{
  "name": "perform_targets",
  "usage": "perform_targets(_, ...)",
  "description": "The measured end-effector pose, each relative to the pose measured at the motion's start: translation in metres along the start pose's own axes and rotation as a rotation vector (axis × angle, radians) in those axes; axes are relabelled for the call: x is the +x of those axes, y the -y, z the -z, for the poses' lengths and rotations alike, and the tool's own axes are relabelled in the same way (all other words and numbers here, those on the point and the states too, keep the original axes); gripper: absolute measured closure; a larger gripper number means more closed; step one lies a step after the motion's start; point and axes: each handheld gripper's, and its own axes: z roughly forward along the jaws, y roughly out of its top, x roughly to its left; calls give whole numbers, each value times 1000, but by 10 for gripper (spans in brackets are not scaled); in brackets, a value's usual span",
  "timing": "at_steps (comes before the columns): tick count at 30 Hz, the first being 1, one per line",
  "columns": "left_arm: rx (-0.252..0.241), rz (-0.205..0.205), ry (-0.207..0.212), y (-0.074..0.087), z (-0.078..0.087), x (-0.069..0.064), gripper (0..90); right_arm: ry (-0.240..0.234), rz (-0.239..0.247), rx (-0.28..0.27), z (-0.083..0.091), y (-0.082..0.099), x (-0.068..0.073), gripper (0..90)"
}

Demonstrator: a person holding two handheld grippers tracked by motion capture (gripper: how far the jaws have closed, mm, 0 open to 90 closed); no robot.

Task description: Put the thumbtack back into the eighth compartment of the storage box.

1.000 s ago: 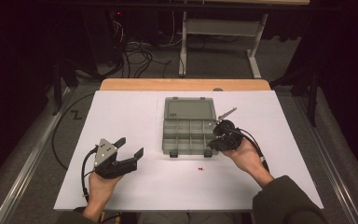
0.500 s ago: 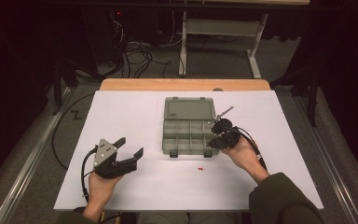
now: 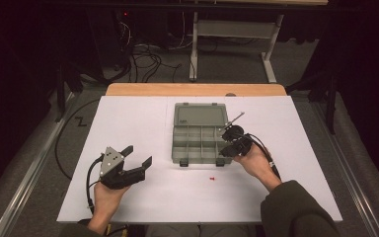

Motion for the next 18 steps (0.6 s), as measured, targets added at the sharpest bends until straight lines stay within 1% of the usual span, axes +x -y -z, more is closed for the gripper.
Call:
perform_targets(2, 0, 2, 0, 0, 0, 0, 235, -1, -7, 0, 0, 0, 0, 823)
perform_targets(5, 5, 4, 2, 0, -1, 0, 235, -6, -1, -3, 0, 0, -2, 797)
perform_targets(7, 7, 4, 2, 0, -1, 0, 234, -4, -3, 0, 1, 1, -2, 797)
perform_targets(11, 5, 4, 2, 0, -1, 1, 234, -9, -3, -15, 5, 3, -2, 796)
perform_targets(16, 8, 4, 1, 0, -2, 0, 234, -20, 10, -45, 13, 5, 2, 789)
perform_targets(17, 8, 3, 0, 0, -1, 0, 234, -21, 6, -45, 14, 6, 3, 787)
perform_targets(18, 8, 3, 1, 0, -1, 0, 234, -25, 18, -47, 15, 7, 3, 783)
